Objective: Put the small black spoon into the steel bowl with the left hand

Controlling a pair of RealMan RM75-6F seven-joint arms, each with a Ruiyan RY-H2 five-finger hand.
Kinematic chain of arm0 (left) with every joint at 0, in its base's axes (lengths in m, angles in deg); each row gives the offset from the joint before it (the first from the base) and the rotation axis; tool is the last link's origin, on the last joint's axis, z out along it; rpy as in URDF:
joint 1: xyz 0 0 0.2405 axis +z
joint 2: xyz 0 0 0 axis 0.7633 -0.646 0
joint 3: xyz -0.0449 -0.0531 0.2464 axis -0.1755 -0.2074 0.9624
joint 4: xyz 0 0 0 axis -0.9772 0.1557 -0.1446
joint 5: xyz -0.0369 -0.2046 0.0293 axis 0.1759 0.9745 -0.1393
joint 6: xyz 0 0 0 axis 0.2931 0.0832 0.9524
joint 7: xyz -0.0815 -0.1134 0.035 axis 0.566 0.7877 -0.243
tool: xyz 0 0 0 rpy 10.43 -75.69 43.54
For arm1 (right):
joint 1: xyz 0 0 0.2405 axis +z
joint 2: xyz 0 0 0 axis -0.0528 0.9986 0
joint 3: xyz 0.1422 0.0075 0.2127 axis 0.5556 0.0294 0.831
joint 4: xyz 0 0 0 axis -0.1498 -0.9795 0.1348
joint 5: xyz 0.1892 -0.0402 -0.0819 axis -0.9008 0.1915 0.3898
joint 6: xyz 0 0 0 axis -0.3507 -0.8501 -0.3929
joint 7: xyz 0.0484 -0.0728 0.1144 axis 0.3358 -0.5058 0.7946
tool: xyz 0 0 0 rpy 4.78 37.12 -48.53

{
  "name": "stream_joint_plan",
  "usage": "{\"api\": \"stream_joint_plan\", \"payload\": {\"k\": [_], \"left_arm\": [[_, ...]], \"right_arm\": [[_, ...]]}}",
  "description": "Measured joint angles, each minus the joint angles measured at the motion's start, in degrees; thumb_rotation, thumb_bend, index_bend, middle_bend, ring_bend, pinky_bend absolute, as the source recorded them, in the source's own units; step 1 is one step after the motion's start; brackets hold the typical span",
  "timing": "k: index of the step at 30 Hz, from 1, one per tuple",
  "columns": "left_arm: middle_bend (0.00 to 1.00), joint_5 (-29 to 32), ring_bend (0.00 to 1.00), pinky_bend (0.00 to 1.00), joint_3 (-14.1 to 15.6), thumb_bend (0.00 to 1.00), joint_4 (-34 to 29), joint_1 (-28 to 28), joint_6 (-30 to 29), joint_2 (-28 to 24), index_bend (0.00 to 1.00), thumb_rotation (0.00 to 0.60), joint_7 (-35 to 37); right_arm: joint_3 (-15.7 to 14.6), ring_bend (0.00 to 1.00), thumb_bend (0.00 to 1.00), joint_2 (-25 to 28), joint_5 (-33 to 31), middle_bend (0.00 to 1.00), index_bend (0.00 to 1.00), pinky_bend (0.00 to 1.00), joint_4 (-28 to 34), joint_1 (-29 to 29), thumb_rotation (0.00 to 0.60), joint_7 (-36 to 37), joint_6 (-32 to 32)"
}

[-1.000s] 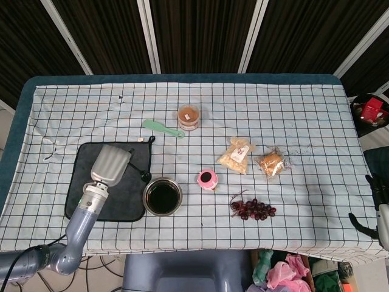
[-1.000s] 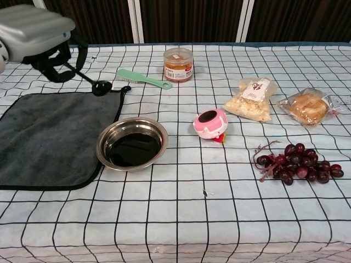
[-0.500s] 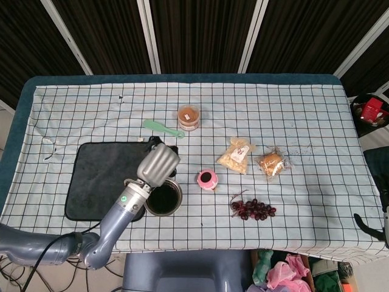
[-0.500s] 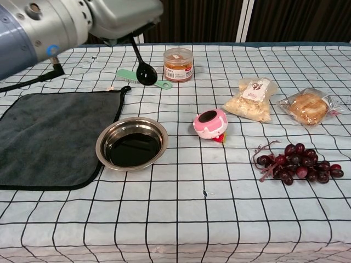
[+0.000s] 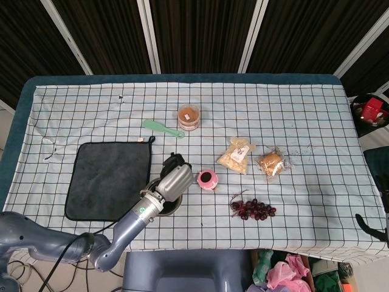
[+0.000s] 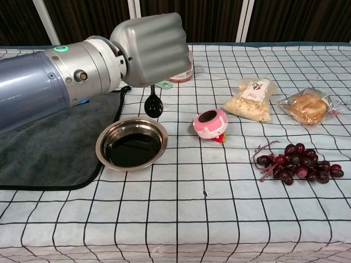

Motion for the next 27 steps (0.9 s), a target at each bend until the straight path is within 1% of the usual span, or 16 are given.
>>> {"api": "stream_joint_plan", "payload": {"k": [8,14,27], "left_arm": [[0.91,-0.8,0.88,0.78,3.6,0.47,0.8,1.2,0.4,0.1,0.70,0.600,1.9],[0.91,-0.6,0.88,0.78,4.9,0.47,2.8,1.7,1.0,0.6,0.70,0.600,2.5],[0.91,1.0,0.88,0.78,6.5,0.47,7.9,2.2,2.8,3.6,0.70,0.600,3.3]], "right_arm": [[0.0,0.10,0.23,0.0,-0.1,0.01,0.00,0.22,0.1,-0.1,0.600,-0.1,0.0],[0.1,0.10,0.23,0.1,-0.1,0.01,0.00,0.22,0.2,-0.1,0.600,-0.1,0.0],[0.1,0.10,0.23,0.1,-0.1,0.01,0.00,0.22,0.2,-0.2,0.600,-0.1,0.0]]}}
